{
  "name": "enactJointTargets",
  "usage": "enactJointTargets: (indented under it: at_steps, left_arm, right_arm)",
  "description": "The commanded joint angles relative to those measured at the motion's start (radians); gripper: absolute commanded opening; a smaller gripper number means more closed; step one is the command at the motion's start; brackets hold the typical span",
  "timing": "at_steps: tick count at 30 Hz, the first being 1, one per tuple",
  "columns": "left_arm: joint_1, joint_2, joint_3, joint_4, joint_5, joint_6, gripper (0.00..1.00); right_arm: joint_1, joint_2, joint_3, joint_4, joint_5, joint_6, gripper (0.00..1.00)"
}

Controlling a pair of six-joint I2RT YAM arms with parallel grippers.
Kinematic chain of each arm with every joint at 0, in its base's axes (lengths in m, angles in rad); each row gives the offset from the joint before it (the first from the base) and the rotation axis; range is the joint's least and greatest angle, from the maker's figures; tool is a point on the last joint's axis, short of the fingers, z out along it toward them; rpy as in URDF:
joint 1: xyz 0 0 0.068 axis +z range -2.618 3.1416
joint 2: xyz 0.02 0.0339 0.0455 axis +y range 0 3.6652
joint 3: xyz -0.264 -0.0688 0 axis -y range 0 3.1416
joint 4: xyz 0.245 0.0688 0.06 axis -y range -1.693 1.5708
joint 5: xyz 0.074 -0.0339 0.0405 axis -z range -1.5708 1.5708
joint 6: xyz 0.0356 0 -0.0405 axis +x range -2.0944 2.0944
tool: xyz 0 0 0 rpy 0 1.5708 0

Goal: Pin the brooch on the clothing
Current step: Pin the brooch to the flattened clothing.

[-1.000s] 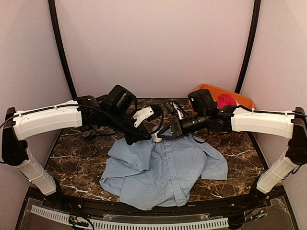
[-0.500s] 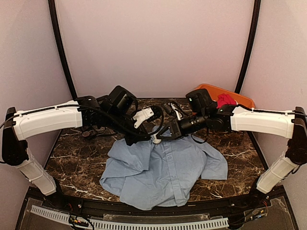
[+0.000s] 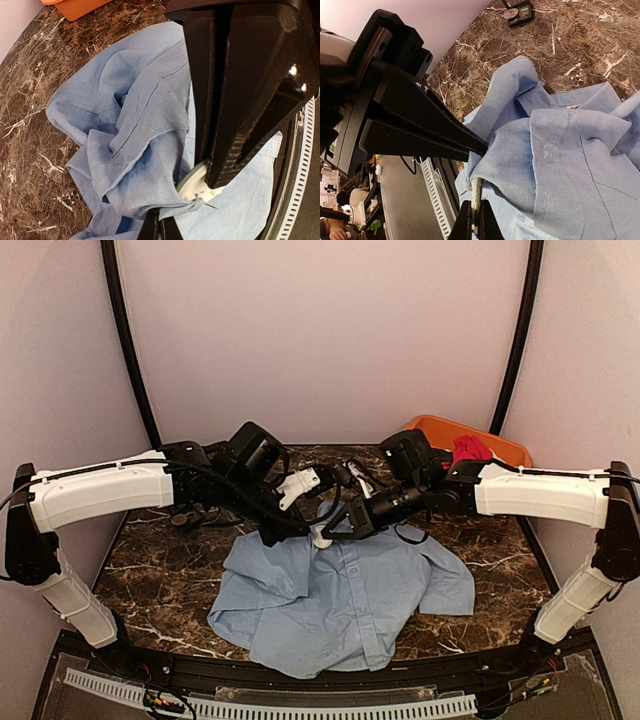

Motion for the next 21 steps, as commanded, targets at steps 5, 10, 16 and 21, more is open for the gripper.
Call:
enactJointTargets:
  at_steps: [5,10,16,21]
  left_arm:
    - [0.006,0.009,0.026,0.013,-0.053,-0.017,0.06]
    - [0.005,0.004,0.026,0.014,-0.054,-0.035,0.29]
    - [0.006,-0.044,0.015,0.032,-0.088,-0.065,0.43]
    - [0.006,-0.091,0.01,0.039,-0.184,-0.091,0.53]
  right_arm:
    - [0.034,-0.015,0.01,0.015,-0.072,-0.024,0.0]
    - [0.032,-0.016,-0.033,0.106,-0.134,0.027,0.0]
    - [0.018,-0.035,-0.101,0.222,-0.18,0.086,0.0]
    - [0.009,-0.045,-0.135,0.286,-0.208,0.131,0.0]
